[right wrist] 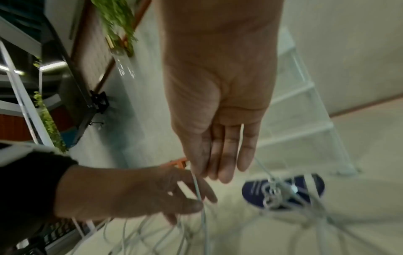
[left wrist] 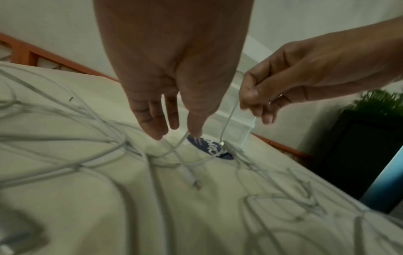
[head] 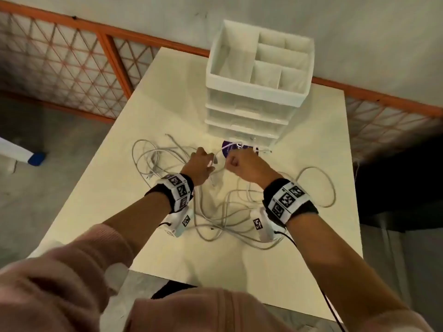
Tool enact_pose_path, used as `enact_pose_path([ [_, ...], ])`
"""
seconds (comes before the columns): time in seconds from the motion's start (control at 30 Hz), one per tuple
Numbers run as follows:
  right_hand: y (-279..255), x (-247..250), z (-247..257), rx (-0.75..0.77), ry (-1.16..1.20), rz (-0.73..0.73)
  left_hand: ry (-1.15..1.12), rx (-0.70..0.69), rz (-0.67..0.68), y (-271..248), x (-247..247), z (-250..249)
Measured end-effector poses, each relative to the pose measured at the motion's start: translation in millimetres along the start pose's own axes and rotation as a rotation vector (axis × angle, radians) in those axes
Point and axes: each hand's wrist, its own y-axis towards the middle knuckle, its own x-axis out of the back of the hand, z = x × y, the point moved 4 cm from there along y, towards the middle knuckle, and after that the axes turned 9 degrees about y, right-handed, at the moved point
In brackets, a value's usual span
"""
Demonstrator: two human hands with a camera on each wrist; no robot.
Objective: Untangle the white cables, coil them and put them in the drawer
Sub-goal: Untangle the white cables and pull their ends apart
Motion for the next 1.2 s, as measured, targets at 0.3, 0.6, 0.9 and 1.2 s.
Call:
enact_pose_path([
  [0.3,14.3,-64.4,-21.2,-0.002,-0.121,0.243,0.115,-0.023,0.055,5.7,-0.4,22.7],
  [0.6,26.9,-32.3,-24.5,-0.111,0.063,-0.128,0.17,-0.203,-0.279,8.0,54.9,5.5],
  [0.9,22.5,0.5,-47.9,-0.373,0.076,-0.149,-0.176,-0.081,-0.413,-3.6,91.6,7.8],
  [1.2,14.1,16.0,39.0,0.006,0.553,0.028,-0.799,-0.168,-0.467,-19.8,122.5,-31.2],
])
